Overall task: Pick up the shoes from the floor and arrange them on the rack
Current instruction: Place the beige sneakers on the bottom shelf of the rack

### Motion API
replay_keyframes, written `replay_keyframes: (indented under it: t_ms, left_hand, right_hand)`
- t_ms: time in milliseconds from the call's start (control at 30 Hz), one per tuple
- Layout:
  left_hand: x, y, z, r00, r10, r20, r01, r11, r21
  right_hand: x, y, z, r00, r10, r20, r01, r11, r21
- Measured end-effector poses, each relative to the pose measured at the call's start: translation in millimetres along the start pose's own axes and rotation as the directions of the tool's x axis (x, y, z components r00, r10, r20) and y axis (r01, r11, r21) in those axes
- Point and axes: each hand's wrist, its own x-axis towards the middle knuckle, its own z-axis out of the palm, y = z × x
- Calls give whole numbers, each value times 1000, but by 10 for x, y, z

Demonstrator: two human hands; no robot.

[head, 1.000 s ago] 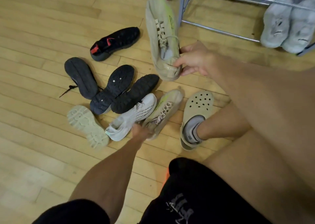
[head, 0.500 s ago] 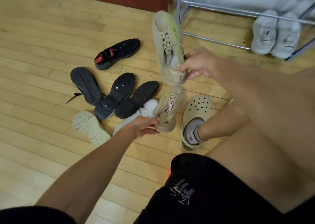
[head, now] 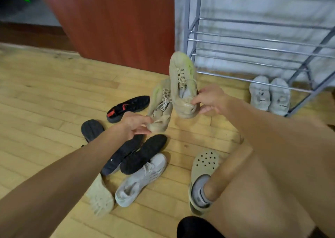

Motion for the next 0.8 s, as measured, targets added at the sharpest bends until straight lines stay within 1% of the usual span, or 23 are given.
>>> replay_keyframes:
  t_ms: [100, 167, 233, 367, 467, 533, 600, 700, 800]
  left_hand:
    - [59, 281, 225, 999, 38, -11, -39, 996, -82]
    - [125, 435, 401, 998, 57, 15, -55, 992, -113]
    - [221, 553, 574, 997, 61, 55, -54, 992, -117]
    - [488, 697, 971, 994, 14, 106, -8, 999, -50]
    - [748, 743, 1275, 993, -21, 112, 22, 1000, -12]
    - [958, 749, 1421, 991, -66, 117, 65, 998, 8]
    - [1160, 701, 1522, 984, -131, 116, 124, 990, 67]
    - [1433, 485, 1578, 969, -229, 98, 211, 964, 162]
    - [1679, 263, 1551, 970, -233, 75, 213, 955, 208]
  right_hand:
    - [55, -30, -271, 999, 28, -19, -29, 998, -61]
    - [127, -2, -451, 997, 74, -31, -77, 993, -85]
    - [209, 43, -578, 990, 144, -8, -144, 986, -87]
    - [429, 166, -763, 952, 305, 25, -302, 950, -77]
    - [727, 287, -900, 928, 373, 9, -371, 925, -86]
    - [960, 408, -967, 911, 412, 30, -409, 909, -74]
    - [1198, 533, -1012, 899, 435, 50, -432, 900, -58]
    - [1579, 731, -1045, 900, 436, 17, -434, 900, -47]
    - [1898, 904, -1030, 900, 436, 20, -435, 900, -13]
